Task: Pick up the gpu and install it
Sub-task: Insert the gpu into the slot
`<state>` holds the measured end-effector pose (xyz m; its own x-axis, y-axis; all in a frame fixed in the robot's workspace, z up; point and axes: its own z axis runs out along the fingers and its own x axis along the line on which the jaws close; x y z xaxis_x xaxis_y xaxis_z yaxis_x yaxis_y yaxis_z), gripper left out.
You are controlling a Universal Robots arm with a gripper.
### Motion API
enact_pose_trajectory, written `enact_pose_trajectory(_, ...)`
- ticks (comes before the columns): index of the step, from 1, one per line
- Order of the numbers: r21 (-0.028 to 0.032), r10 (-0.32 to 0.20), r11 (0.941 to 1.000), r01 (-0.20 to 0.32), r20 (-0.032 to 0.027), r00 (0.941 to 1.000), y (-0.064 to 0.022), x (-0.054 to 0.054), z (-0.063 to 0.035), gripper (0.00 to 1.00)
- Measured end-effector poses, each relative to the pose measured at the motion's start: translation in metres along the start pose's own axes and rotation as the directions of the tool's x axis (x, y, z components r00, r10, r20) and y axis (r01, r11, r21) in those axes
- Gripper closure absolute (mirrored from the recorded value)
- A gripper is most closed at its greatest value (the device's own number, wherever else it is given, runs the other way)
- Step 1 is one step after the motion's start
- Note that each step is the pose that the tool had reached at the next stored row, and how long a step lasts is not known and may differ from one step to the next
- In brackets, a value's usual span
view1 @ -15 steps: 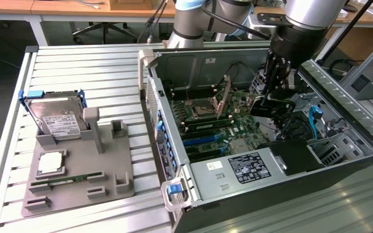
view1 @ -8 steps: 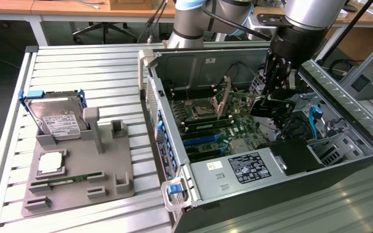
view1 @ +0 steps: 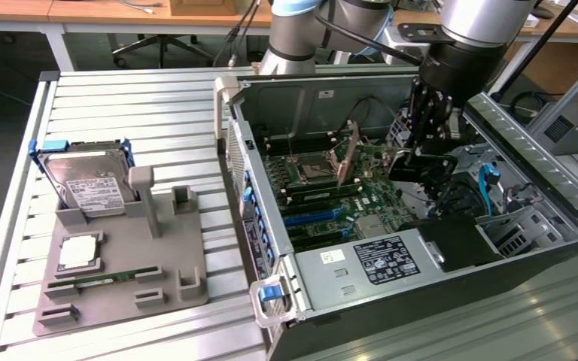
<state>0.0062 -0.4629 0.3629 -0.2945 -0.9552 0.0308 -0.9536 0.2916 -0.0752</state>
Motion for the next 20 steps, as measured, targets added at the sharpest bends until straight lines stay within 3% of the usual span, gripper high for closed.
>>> enact_pose_trajectory(20, 0.0058, -0.078, 0.9969, 0.078, -0.0061, 0.997, 0.0001, -0.0001, 0.0016, 0.73)
